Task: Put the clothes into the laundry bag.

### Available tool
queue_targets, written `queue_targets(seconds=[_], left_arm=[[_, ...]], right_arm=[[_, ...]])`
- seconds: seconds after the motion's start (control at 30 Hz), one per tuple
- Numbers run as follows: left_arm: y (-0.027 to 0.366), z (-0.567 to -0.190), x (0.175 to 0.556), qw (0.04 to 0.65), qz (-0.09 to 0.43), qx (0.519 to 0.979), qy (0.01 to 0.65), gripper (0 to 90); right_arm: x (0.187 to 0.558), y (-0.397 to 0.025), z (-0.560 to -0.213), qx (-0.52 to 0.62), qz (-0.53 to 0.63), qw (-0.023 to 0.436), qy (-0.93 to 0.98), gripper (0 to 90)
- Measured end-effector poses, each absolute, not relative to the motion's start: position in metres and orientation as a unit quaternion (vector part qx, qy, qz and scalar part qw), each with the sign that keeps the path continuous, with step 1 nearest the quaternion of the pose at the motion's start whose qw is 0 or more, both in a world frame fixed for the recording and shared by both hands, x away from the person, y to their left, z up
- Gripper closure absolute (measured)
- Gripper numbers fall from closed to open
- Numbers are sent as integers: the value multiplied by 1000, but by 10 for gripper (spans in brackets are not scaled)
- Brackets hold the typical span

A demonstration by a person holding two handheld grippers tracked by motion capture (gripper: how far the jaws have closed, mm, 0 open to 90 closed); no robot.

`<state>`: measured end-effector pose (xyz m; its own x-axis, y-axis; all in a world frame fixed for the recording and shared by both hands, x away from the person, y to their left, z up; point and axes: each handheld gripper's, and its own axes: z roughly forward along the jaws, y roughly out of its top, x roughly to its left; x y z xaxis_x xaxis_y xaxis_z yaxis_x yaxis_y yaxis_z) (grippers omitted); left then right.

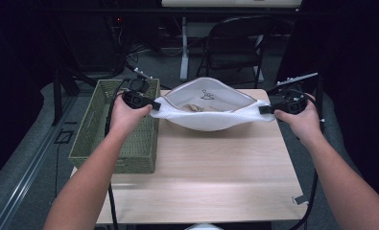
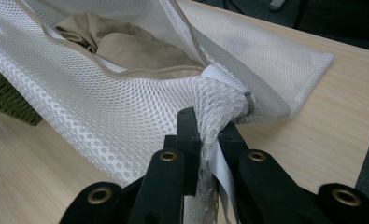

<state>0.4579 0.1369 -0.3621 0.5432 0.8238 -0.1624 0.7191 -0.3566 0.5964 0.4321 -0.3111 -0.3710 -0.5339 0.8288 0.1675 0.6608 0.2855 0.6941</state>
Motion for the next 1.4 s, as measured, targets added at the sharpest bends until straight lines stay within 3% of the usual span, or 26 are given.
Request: queue_targets(seconds=[0.53, 1.4], left_arm=[[137, -341, 453, 327, 110, 815, 466, 848], [135, -323, 457, 335, 121, 812, 463, 852]], right_arm=[[431, -312, -351, 459, 377, 154, 790, 839], [435, -316, -332, 462, 377, 171, 784, 840]])
